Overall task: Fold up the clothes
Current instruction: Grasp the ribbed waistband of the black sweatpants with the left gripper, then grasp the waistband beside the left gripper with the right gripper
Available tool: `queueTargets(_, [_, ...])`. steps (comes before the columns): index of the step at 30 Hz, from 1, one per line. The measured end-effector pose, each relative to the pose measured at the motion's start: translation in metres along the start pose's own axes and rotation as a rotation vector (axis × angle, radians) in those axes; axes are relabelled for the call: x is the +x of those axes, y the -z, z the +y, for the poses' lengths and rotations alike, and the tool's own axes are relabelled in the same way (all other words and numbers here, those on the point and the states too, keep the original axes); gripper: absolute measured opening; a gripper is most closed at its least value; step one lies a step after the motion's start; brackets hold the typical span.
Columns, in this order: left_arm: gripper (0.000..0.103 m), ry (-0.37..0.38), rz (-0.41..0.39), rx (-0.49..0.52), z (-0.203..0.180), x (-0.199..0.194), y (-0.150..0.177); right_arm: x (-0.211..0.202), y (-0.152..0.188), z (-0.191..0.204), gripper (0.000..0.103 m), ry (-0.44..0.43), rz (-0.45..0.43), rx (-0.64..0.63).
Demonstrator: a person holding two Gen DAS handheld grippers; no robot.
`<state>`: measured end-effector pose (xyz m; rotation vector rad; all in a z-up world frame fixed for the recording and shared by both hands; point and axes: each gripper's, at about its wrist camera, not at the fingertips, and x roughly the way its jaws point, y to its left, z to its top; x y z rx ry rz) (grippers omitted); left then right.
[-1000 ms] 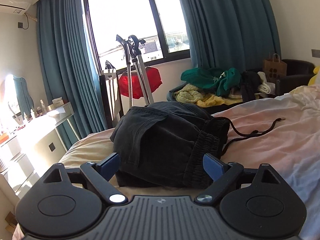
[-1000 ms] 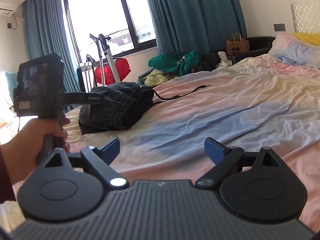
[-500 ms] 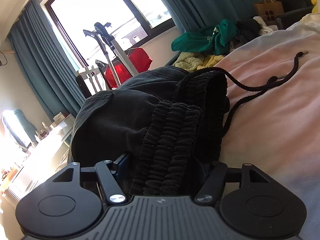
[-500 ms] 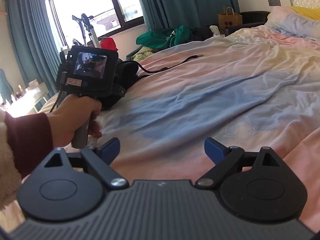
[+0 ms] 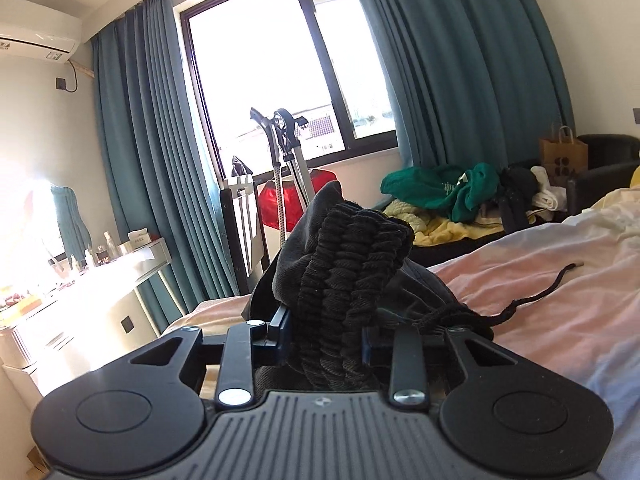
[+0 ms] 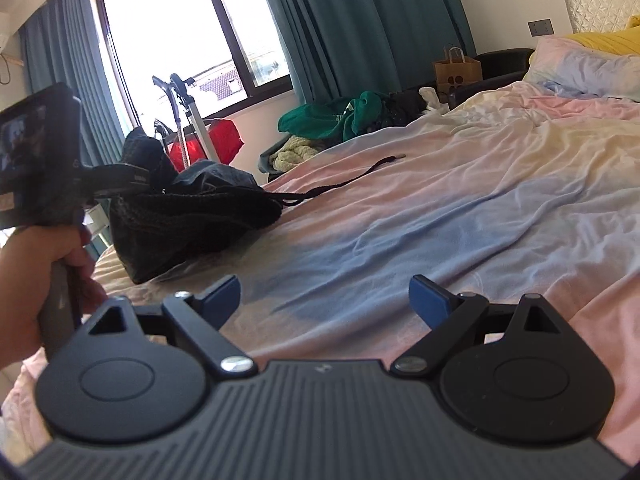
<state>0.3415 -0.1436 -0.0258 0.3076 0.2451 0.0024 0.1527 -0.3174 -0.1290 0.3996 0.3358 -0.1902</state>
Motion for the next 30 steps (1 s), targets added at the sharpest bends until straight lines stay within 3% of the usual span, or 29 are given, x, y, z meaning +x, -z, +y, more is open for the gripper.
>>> queueTargets(6, [0.026, 0.09, 0.034, -0.115, 0.081, -0.122, 0.025, -0.021, -0.001, 0.011, 0.093, -0.063, -0.013, -0.045])
queueTargets(11, [0.013, 0.138, 0.125, -0.187, 0.139, -0.189, 0.06, -0.025, 0.009, 0.021, 0.093, -0.177, 0.07, -0.054])
queueTargets(14, [0.007, 0.144, 0.177, -0.212, 0.171, -0.202, 0.093, -0.027, 0.019, 0.034, 0.093, -0.188, 0.112, -0.121])
queueTargets(20, [0.007, 0.144, 0.248, -0.366, 0.21, -0.181, 0.133, -0.016, 0.035, 0.053, 0.093, -0.163, 0.175, -0.23])
queueTargets(23, [0.008, 0.174, 0.275, -0.452, 0.225, -0.175, 0.134, -0.008, 0.042, 0.058, 0.092, -0.116, 0.202, -0.265])
queueTargets(27, [0.01, 0.179, 0.283, -0.494, 0.232, -0.176, 0.143, 0.009, 0.044, 0.067, 0.092, -0.075, 0.22, -0.304])
queueTargets(29, [0.013, 0.176, 0.302, -0.513, 0.234, -0.17, 0.146, 0.028, 0.045, 0.075, 0.075, -0.046, 0.24, -0.348])
queueTargets(30, [0.015, 0.174, 0.312, -0.523, 0.235, -0.166, 0.148, 0.038, 0.046, 0.077, 0.073, -0.031, 0.254, -0.357])
